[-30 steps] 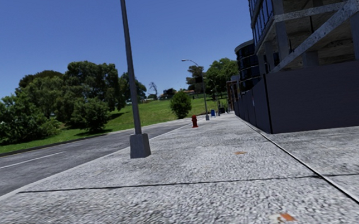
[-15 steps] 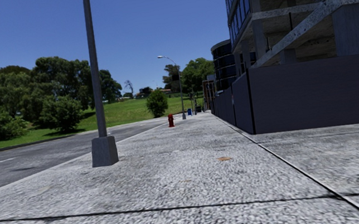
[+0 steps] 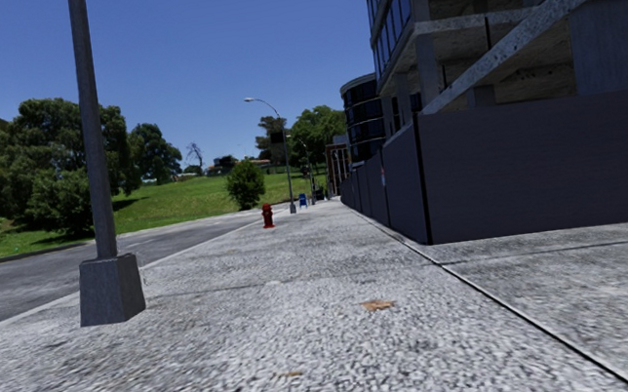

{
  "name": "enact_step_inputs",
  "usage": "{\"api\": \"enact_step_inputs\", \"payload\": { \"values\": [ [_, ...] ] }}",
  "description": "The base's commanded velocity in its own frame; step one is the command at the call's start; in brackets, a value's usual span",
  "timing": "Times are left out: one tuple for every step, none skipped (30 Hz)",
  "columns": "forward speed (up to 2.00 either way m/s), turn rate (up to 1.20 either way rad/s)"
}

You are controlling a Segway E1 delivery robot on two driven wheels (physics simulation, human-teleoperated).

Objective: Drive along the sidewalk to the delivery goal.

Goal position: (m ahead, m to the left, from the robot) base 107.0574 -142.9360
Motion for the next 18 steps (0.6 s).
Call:
{"api": "enact_step_inputs", "payload": {
  "values": [
    [2.00,0.00],
    [2.00,0.00],
    [2.00,0.00],
    [2.00,0.00],
    [2.00,0.00],
    [2.00,0.00],
    [2.00,0.00],
    [2.00,0.00],
    [2.00,0.00],
    [2.00,0.00],
    [2.00,0.00],
    [2.00,0.00],
    [2.00,0.00],
    [2.00,0.00],
    [2.00,0.00],
    [2.00,0.00],
    [2.00,0.00],
    [2.00,0.00]
  ]
}}
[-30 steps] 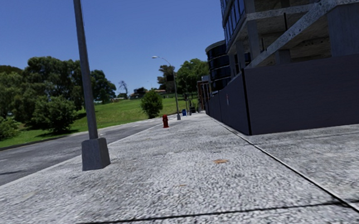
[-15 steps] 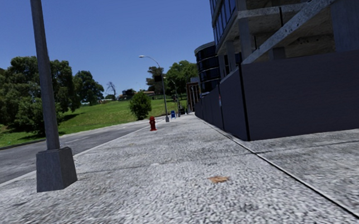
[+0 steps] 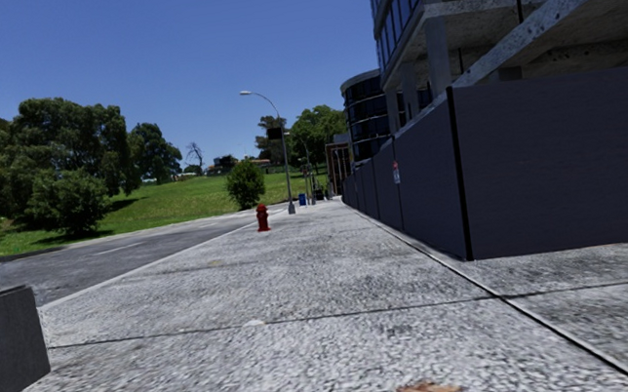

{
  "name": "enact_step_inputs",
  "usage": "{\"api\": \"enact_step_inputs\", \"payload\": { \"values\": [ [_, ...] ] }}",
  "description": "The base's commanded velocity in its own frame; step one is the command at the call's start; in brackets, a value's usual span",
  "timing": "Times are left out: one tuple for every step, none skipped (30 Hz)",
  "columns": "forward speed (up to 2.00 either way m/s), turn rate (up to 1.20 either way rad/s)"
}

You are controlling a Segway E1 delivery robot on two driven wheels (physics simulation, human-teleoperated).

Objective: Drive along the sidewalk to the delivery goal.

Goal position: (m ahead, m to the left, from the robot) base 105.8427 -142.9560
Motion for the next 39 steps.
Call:
{"api": "enact_step_inputs", "payload": {
  "values": [
    [2.00,0.00],
    [2.00,0.00],
    [2.00,0.00],
    [2.00,0.00],
    [2.00,0.00],
    [2.00,0.00],
    [2.00,0.00],
    [2.00,0.00],
    [2.00,0.00],
    [2.00,0.00],
    [2.00,0.00],
    [2.00,0.00],
    [2.00,0.00],
    [2.00,0.00],
    [2.00,0.00],
    [2.00,0.00],
    [2.00,0.00],
    [2.00,0.00],
    [2.00,0.00],
    [2.00,0.00],
    [2.00,0.00],
    [2.00,0.00],
    [2.00,0.00],
    [2.00,0.00],
    [2.00,0.00],
    [2.00,0.00],
    [2.00,0.00],
    [2.00,0.00],
    [2.00,0.00],
    [2.00,0.00],
    [2.00,0.00],
    [2.00,0.00],
    [2.00,0.00],
    [2.00,0.00],
    [2.00,0.00],
    [2.00,0.00],
    [2.00,0.00],
    [2.00,0.00],
    [2.00,0.00]
  ]
}}
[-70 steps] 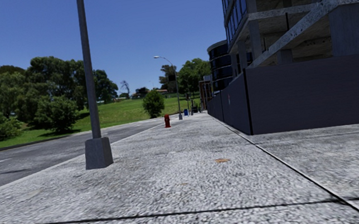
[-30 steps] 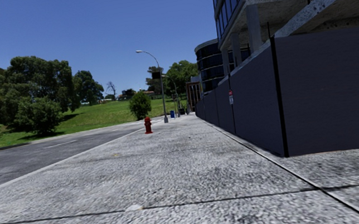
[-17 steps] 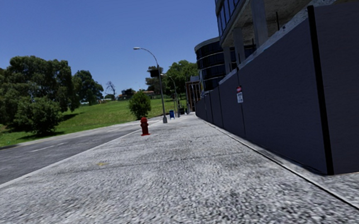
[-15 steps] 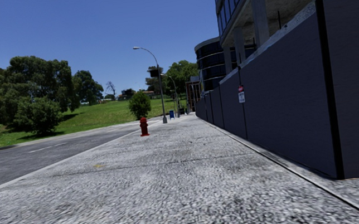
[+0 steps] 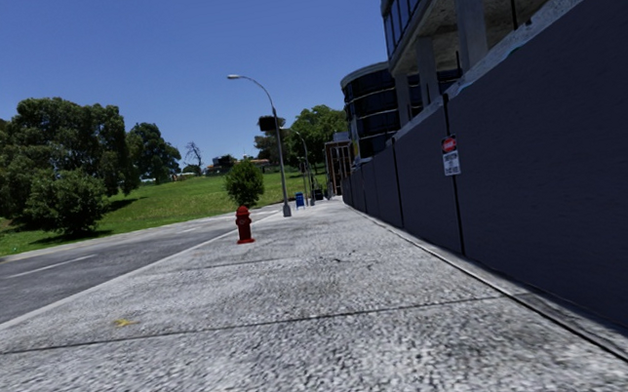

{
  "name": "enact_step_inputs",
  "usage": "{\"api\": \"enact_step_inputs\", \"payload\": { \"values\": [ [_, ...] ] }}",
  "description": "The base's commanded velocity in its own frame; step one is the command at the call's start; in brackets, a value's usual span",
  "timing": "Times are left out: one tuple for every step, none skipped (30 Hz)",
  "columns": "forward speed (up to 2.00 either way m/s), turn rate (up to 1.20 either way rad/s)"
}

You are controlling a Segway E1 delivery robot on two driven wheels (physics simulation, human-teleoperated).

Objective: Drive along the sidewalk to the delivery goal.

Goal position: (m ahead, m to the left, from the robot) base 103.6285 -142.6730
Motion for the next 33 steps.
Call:
{"api": "enact_step_inputs", "payload": {
  "values": [
    [2.00,0.00],
    [1.99,0.00],
    [1.99,0.00],
    [1.99,0.00],
    [1.99,0.00],
    [1.99,0.00],
    [1.99,0.00],
    [1.99,0.00],
    [1.99,0.00],
    [1.99,0.00],
    [1.99,0.00],
    [1.99,0.00],
    [1.99,0.00],
    [1.99,0.00],
    [1.99,0.00],
    [1.99,0.00],
    [1.99,0.00],
    [1.99,0.00],
    [1.99,0.00],
    [1.99,0.00],
    [1.99,0.00],
    [1.99,0.00],
    [1.99,0.00],
    [1.99,0.00],
    [1.99,0.00],
    [1.99,0.00],
    [1.99,0.00],
    [1.99,0.00],
    [1.99,0.00],
    [1.99,0.00],
    [1.99,0.00],
    [1.99,0.00],
    [2.00,0.00]
  ]
}}
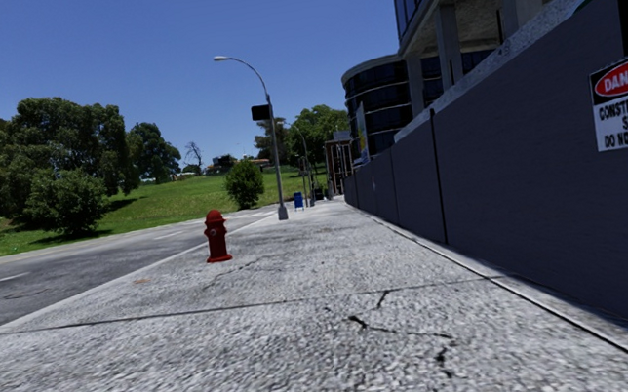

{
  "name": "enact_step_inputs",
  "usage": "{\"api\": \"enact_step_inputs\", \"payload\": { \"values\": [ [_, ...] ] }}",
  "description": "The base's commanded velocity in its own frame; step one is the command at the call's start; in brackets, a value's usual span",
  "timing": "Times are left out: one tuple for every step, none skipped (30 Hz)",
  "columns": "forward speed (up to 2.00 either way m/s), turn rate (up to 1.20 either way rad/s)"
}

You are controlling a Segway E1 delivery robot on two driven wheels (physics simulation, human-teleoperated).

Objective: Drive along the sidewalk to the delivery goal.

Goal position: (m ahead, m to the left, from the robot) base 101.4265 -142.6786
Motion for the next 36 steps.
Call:
{"api": "enact_step_inputs", "payload": {
  "values": [
    [2.00,0.00],
    [2.00,0.00],
    [2.00,0.00],
    [2.00,0.00],
    [2.00,0.00],
    [2.00,0.00],
    [2.00,0.00],
    [2.00,0.00],
    [2.00,0.00],
    [2.00,0.00],
    [2.00,0.00],
    [2.00,0.00],
    [2.00,0.00],
    [2.00,0.00],
    [2.00,0.00],
    [2.00,0.00],
    [2.00,0.00],
    [2.00,0.00],
    [2.00,0.00],
    [2.00,0.00],
    [2.00,0.00],
    [2.00,0.00],
    [2.00,0.00],
    [2.00,0.00],
    [2.00,0.00],
    [2.00,0.00],
    [2.00,0.00],
    [2.00,0.00],
    [2.00,0.00],
    [2.00,0.00],
    [2.00,0.00],
    [2.00,0.00],
    [2.00,0.00],
    [2.00,0.00],
    [2.00,0.00],
    [2.00,0.00]
  ]
}}
